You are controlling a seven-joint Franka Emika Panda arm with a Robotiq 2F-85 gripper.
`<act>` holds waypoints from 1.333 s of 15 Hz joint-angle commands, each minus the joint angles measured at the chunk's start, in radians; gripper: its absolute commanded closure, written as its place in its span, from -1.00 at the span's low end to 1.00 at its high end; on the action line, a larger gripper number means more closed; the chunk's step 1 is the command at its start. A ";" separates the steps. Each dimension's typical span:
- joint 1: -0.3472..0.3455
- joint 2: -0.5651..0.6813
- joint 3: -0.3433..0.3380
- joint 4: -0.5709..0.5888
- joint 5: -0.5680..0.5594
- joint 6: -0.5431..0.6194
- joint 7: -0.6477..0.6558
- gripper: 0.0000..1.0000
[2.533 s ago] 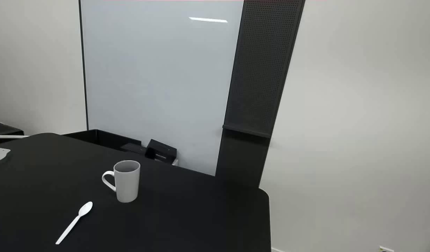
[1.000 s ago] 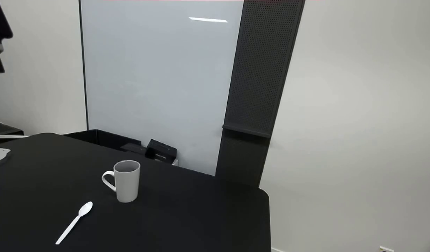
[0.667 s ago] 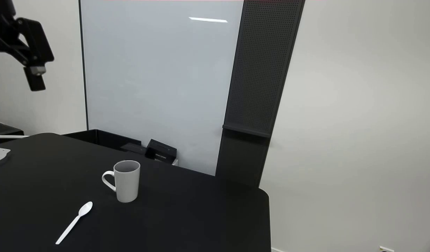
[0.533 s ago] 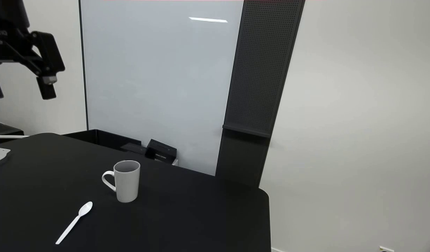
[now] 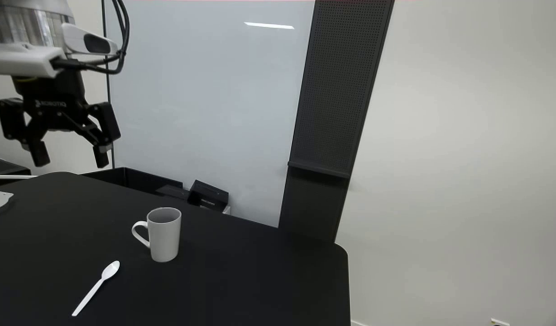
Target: Put the spoon in the cup
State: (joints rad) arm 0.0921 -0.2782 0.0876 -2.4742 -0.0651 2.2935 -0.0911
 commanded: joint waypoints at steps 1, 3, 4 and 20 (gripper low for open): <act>0.011 0.126 -0.011 0.045 0.030 0.076 -0.047 -1.00; 0.012 0.179 -0.009 0.057 0.042 0.105 -0.069 -1.00; 0.010 0.204 -0.006 0.060 0.039 0.121 -0.070 -1.00; 0.004 0.346 0.011 0.077 0.021 0.175 -0.051 -1.00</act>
State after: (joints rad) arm 0.0981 0.0685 0.0964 -2.3980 -0.0442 2.4706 -0.1417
